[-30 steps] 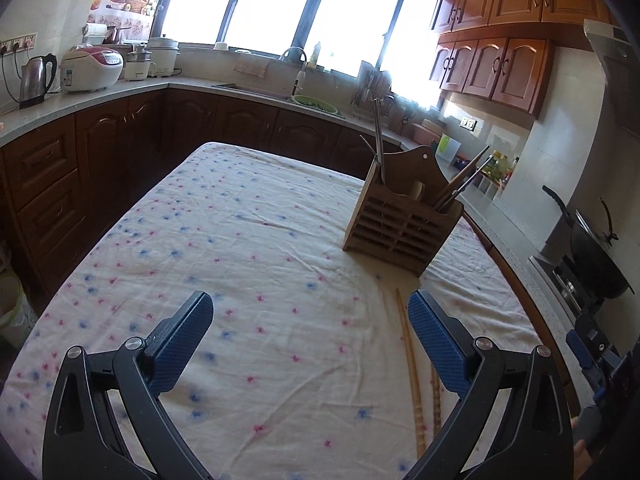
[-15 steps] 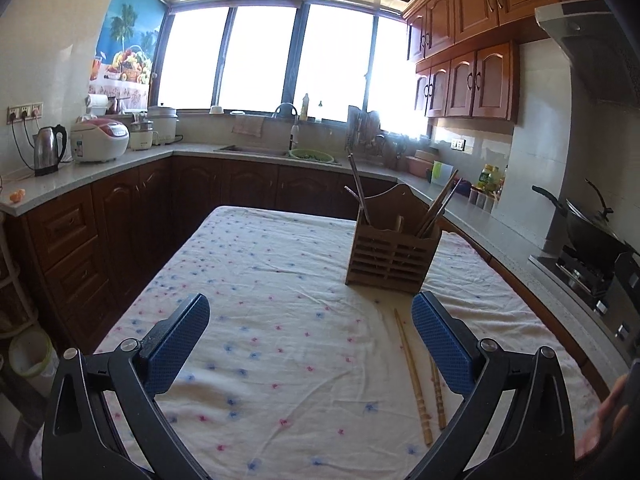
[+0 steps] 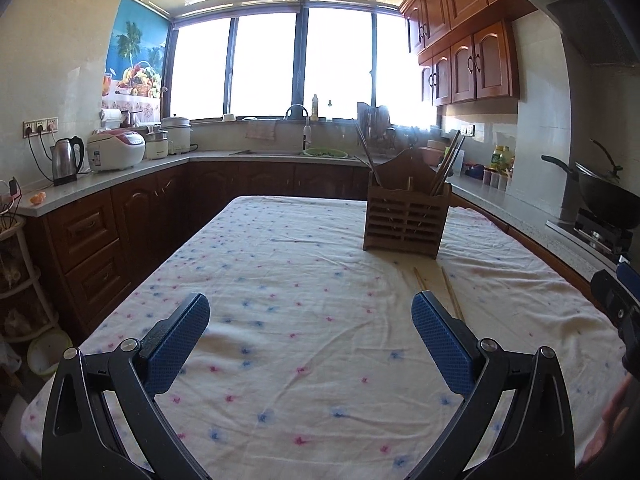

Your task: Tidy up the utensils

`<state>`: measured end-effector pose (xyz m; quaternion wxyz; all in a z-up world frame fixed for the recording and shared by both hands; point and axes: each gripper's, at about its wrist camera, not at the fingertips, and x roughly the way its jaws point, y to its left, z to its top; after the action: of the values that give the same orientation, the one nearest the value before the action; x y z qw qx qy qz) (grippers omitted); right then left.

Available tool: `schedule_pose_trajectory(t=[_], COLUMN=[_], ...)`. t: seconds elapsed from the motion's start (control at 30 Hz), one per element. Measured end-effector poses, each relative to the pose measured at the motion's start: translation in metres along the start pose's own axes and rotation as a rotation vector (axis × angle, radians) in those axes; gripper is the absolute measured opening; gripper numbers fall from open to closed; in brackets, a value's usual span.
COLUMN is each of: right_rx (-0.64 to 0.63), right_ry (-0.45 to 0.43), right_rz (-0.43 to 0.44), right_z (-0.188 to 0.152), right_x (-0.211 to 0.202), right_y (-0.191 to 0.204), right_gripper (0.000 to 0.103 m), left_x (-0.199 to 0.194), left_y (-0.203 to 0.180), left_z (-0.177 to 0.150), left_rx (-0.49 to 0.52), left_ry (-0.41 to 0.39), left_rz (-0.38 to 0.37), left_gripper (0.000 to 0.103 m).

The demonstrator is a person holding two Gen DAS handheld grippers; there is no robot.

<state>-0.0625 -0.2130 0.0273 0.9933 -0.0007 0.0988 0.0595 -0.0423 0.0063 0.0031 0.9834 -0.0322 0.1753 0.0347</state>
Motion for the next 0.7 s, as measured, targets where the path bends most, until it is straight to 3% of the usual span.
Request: schedule_pose_trajectory(t=[0.33, 0.7], right_rx=[0.082, 0.094], right_ry=[0.050, 0.012], right_rz=[-0.057, -0.065], right_z=[-0.013, -0.016], right_x=[0.002, -0.005], right_y=[-0.027, -0.033], right_gripper=[0.103, 0.103], left_x=[0.004, -0.002], left_y=[-0.012, -0.013], left_z=[-0.016, -0.019], left_rx=[0.060, 0.062], left_ry=[0.025, -0.010], left_rz=[0.035, 0.047], left_gripper=[0.103, 0.103])
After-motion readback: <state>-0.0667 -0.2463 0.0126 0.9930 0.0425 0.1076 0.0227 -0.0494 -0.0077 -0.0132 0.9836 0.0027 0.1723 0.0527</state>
